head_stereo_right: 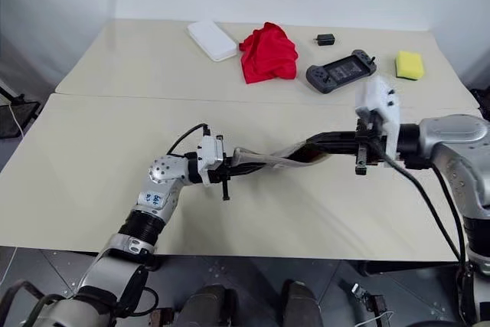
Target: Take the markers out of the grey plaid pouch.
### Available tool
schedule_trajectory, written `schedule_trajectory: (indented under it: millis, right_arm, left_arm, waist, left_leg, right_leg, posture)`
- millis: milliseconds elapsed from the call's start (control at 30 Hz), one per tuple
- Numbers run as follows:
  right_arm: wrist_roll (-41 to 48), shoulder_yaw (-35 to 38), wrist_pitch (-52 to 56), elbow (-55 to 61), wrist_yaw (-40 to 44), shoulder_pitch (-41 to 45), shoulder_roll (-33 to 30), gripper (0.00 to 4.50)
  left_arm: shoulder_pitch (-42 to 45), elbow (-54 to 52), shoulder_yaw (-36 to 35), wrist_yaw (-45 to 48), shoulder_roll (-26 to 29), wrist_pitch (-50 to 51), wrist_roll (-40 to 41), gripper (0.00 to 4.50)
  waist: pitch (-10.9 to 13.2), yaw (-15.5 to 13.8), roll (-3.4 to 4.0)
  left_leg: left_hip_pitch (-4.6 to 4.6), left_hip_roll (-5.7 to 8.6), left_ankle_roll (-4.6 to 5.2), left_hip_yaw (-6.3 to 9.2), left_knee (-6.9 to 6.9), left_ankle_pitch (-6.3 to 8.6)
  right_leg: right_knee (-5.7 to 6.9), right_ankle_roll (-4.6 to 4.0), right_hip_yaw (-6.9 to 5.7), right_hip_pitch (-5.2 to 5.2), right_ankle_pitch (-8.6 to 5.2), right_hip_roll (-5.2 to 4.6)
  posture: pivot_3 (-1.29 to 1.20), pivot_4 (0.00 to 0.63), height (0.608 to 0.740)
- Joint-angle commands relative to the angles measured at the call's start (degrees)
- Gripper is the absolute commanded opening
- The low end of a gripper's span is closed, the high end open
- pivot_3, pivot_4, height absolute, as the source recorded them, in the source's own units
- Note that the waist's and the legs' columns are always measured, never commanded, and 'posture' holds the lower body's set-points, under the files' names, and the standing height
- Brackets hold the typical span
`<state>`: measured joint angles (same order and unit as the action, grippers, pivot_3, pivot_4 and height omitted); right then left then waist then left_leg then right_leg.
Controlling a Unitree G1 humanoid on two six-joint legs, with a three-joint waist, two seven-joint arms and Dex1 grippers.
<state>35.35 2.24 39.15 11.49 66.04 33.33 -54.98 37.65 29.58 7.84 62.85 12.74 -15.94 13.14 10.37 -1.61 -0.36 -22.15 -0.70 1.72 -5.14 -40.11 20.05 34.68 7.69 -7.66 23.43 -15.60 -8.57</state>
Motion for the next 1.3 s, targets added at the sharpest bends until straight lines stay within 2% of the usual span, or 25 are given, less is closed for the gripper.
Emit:
schedule_trajectory:
  millis: [33,233,367,500,567,700,767,867,967,1100,1233,1300]
  right_arm:
    - [-5.54,-4.08,-1.63,-2.00,-2.78,2.42,1.87,0.02]
    - [-21.15,-14.85,-11.62,-6.92,-2.78,3.41,1.52,0.02]
    - [-22.43,-16.75,-8.76,-6.66,-4.41,6.99,6.37,0.02]
    - [-28.79,-19.25,-10.56,-6.17,-5.58,7.71,6.03,0.02]
    - [-29.25,-19.33,-6.95,-5.88,-8.16,8.88,9.03,0.02]
    - [-24.52,-16.06,9.41,-3.35,-13.11,10.44,16.50,0.02]
    - [-25.17,-16.16,11.72,-2.52,-14.61,10.14,17.29,0.02]
    - [-29.15,-17.99,6.92,-2.53,-17.06,9.40,16.64,0.02]
    - [-31.13,-19.19,1.22,-2.53,-16.79,9.47,16.19,0.56]
    - [-35.39,-22.08,-9.45,-2.76,-15.08,9.35,14.61,1.86]
    - [-39.31,-25.59,-23.56,-5.20,-9.70,9.75,12.10,3.10]
    - [-40.72,-26.16,-26.95,-7.68,-8.69,10.47,12.02,3.51]
  left_arm:
    - [-0.50,-2.66,-0.26,-0.06,-0.41,0.75,0.96,0.00]
    - [-0.78,-3.54,-1.20,-0.57,-1.02,3.24,2.28,0.00]
    - [-0.54,-3.07,-1.38,-1.79,-0.96,2.32,1.03,0.00]
    - [-0.53,-3.64,-1.90,-1.24,-1.11,4.31,2.64,0.00]
    - [-0.35,-3.37,-2.08,-1.09,-1.06,4.68,2.71,0.00]
    - [0.13,-3.24,-2.55,-0.97,-1.18,5.23,2.67,0.00]
    - [0.25,-3.17,-2.78,-0.79,-1.25,5.50,2.75,0.00]
    - [0.32,-2.99,-2.82,-0.46,-1.28,5.63,2.66,0.00]
    - [0.63,-2.84,-3.07,-0.42,-1.45,5.84,2.81,0.00]
    - [1.23,-2.89,-4.14,-0.36,-1.74,7.56,4.08,0.00]
    - [2.04,-4.35,-6.59,-0.19,-2.16,13.89,8.15,0.00]
    - [2.19,-4.73,-6.84,0.17,-2.04,15.56,8.73,0.00]
  waist:
    - [0.00,0.14,0.00]
    - [0.00,0.20,0.00]
    - [0.00,0.53,0.00]
    - [0.00,0.22,0.01]
    - [0.00,0.16,0.01]
    - [-0.01,0.43,0.02]
    - [-0.01,0.37,0.02]
    - [-0.01,0.14,0.02]
    - [-0.01,0.31,0.02]
    - [-0.01,0.57,0.02]
    - [-0.01,0.65,0.02]
    - [-0.01,0.67,0.02]
  left_leg:
    - [0.00,0.04,0.00,-0.01,-0.02,0.00]
    - [-0.04,0.12,0.00,-0.04,0.00,0.00]
    - [-0.03,0.07,0.00,-0.07,-0.01,0.00]
    - [-0.03,0.06,-0.01,-0.07,-0.01,0.00]
    - [-0.06,0.09,0.00,-0.05,-0.03,0.00]
    - [-0.04,0.03,-0.01,-0.06,-0.05,-0.01]
    - [-0.05,0.03,-0.02,-0.04,-0.05,-0.01]
    - [-0.09,0.10,-0.01,-0.03,-0.05,-0.01]
    - [-0.09,0.10,0.00,-0.05,-0.05,0.00]
    - [-0.08,0.08,-0.01,-0.09,-0.02,0.00]
    - [-0.07,0.08,-0.01,-0.10,-0.01,0.00]
    - [-0.07,0.09,0.00,-0.10,-0.01,0.00]
  right_leg:
    - [0.00,0.00,-0.01,0.00,0.01,0.00]
    - [-0.03,0.00,-0.01,0.03,0.01,0.02]
    - [0.01,0.00,-0.01,0.06,0.01,0.06]
    - [0.01,-0.01,-0.01,0.07,0.02,0.07]
    - [-0.01,0.00,-0.02,0.06,0.03,0.05]
    - [0.08,-0.02,-0.01,0.07,0.04,0.08]
    - [0.09,-0.03,-0.02,0.09,0.03,0.09]
    - [0.04,-0.02,-0.03,0.08,0.04,0.05]
    - [0.03,-0.01,-0.01,0.08,0.04,0.06]
    - [0.02,-0.01,0.00,0.11,0.04,0.08]
    - [0.02,-0.01,0.01,0.11,0.04,0.09]
    - [0.01,-0.01,0.01,0.11,0.04,0.08]
  posture:
    - [0.00,0.150,0.740]
    - [0.00,0.150,0.740]
    - [0.00,0.150,0.740]
    - [0.00,0.150,0.740]
    - [0.00,0.150,0.740]
    - [0.00,0.150,0.740]
    - [0.00,0.150,0.740]
    - [0.00,0.150,0.740]
    - [0.00,0.150,0.740]
    - [0.00,0.150,0.740]
    - [0.00,0.150,0.740]
    - [0.00,0.150,0.740]
